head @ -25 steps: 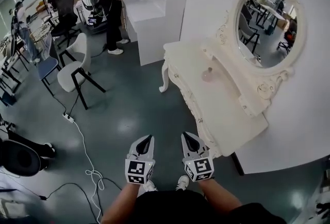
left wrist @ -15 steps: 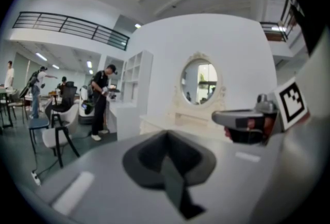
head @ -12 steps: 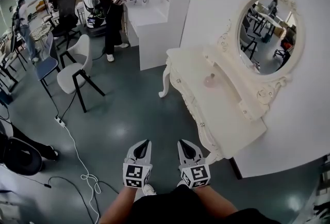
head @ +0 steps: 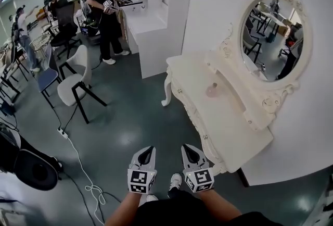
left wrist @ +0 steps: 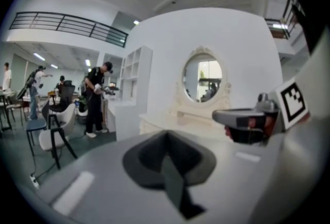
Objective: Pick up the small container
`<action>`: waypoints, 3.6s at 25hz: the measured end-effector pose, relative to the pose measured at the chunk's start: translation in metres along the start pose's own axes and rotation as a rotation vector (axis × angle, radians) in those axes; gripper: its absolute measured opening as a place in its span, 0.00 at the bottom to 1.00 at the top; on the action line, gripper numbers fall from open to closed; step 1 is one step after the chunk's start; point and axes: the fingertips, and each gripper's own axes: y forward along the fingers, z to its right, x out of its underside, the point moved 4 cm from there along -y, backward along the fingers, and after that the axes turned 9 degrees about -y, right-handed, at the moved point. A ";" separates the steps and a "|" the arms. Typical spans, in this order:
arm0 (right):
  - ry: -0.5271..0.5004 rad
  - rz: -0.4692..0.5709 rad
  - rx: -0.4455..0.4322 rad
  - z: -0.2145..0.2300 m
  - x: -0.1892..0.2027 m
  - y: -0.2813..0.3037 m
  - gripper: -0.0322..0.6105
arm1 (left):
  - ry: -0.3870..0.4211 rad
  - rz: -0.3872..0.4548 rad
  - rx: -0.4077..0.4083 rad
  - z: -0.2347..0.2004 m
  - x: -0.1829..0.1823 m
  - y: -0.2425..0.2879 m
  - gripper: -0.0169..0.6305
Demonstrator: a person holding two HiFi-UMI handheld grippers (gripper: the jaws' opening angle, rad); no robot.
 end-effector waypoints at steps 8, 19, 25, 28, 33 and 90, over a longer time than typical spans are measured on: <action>0.014 0.033 0.005 0.079 -0.001 0.041 0.04 | 0.034 -0.003 -0.007 0.010 -0.028 0.077 0.04; 0.033 0.022 -0.007 0.126 0.009 0.082 0.04 | 0.040 -0.047 -0.018 0.008 -0.036 0.125 0.04; 0.020 0.012 0.009 0.130 0.003 0.120 0.04 | 0.033 -0.052 0.030 -0.014 -0.045 0.152 0.04; 0.016 0.002 0.041 0.129 -0.001 0.146 0.04 | 0.023 -0.048 0.063 -0.040 -0.053 0.168 0.04; 0.032 0.016 0.117 0.125 -0.024 0.190 0.04 | 0.027 -0.030 0.136 -0.086 -0.080 0.198 0.04; 0.176 -0.083 0.509 0.349 0.048 0.196 0.04 | 0.192 -0.216 0.597 0.057 -0.108 0.511 0.04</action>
